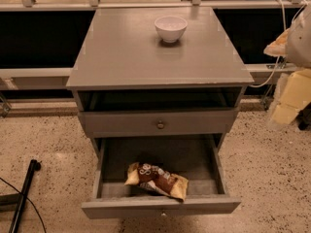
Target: Pick brown chip bag from middle drawer and place on counter
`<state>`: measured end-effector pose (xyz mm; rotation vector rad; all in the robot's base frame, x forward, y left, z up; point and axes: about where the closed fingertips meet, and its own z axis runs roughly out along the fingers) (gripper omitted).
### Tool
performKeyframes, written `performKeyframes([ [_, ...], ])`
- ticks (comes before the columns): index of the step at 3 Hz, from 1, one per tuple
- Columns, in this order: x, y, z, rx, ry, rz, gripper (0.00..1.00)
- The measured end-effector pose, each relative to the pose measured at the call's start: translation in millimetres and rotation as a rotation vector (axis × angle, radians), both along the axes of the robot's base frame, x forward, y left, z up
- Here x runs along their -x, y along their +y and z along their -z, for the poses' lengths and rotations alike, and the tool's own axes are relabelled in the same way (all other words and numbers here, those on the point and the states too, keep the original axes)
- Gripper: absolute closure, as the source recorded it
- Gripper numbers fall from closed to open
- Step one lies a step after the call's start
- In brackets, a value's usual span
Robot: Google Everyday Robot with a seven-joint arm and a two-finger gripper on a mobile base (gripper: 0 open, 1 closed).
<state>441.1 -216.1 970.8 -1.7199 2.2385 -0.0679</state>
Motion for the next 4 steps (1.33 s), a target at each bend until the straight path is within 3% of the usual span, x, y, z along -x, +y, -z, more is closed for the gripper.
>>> performKeyframes([
  [1,-5.6,0.8,46.3,-0.074,0.063,-0.019,0.00],
  [2,4.3,7.9,130.3,-0.244,0.112,-0.038,0.00],
  [3,-6.7,7.7,142.0,-0.275,0.060,-0.019,0.00],
  [4,-7.7,11.5,148.7,-0.275,0.073,-0.023,0.00],
])
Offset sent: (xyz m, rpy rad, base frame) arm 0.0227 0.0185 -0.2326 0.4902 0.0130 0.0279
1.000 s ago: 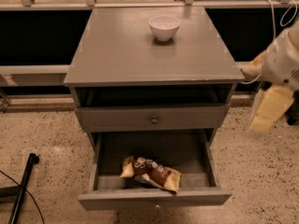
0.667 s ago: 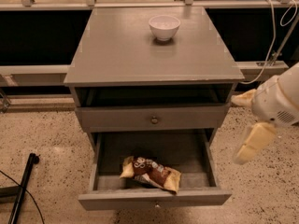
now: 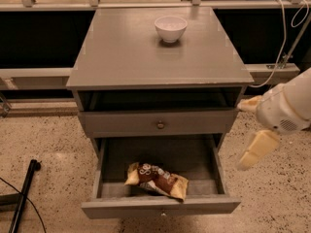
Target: Pick brown chip bag from middle drawer and place on counter
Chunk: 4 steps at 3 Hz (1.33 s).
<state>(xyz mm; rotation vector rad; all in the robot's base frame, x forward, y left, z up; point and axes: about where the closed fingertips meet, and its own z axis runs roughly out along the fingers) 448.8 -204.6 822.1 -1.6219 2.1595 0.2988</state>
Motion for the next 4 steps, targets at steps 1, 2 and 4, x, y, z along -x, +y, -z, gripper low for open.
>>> performKeyframes([
  [1,-4.2,21.8,44.6,0.002,0.084,-0.032,0.00],
  [2,15.8,43.4,108.3,0.049,0.097,-0.021,0.00],
  [4,2.8,53.7,143.0,0.047,-0.025,0.042,0.00],
])
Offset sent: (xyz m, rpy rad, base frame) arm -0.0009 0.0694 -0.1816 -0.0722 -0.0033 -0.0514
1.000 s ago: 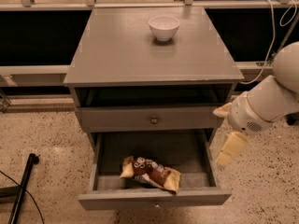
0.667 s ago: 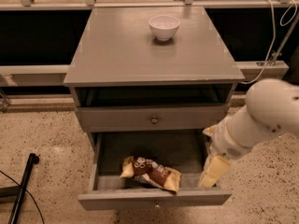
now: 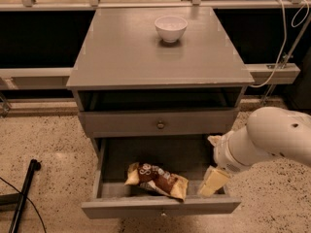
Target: Pick brown chip bag from middle drawer and place on counter
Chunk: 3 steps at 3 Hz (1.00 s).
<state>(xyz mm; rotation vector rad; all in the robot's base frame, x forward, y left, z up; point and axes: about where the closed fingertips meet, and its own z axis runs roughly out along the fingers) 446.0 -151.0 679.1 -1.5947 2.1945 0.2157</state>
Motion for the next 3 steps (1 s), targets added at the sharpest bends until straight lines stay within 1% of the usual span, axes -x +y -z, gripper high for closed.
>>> performKeyframes([
  [1,0.0,0.1,0.1,0.000,0.000,0.000,0.00],
  [2,2.4,21.9,26.6,-0.012,0.047,-0.030,0.00],
  [3,7.3,45.6,52.1,0.015,0.064,-0.069,0.00],
])
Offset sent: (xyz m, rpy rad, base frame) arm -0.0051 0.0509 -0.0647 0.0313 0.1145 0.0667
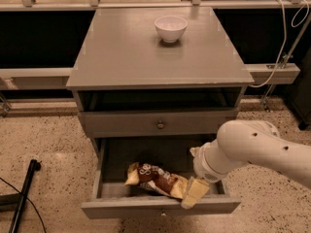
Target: Pick brown chip bag from middle drawer and place on counter
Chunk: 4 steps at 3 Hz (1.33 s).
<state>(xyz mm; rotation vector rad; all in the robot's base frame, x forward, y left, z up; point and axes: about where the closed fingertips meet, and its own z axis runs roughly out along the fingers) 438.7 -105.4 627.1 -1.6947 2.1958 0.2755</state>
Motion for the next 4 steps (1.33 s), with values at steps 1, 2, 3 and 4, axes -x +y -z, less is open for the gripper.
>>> performKeyframes([
  [1,-0.2,1.1,3.3,-0.003,0.010,-0.004,0.00],
  [2,1.6,25.6,58.2,-0.033,0.106,-0.047,0.00],
  [3,1.6,25.6,58.2,-0.033,0.105,-0.047,0.00],
  [4,0.0,29.6,66.9,-0.043,0.057,-0.022,0.00],
])
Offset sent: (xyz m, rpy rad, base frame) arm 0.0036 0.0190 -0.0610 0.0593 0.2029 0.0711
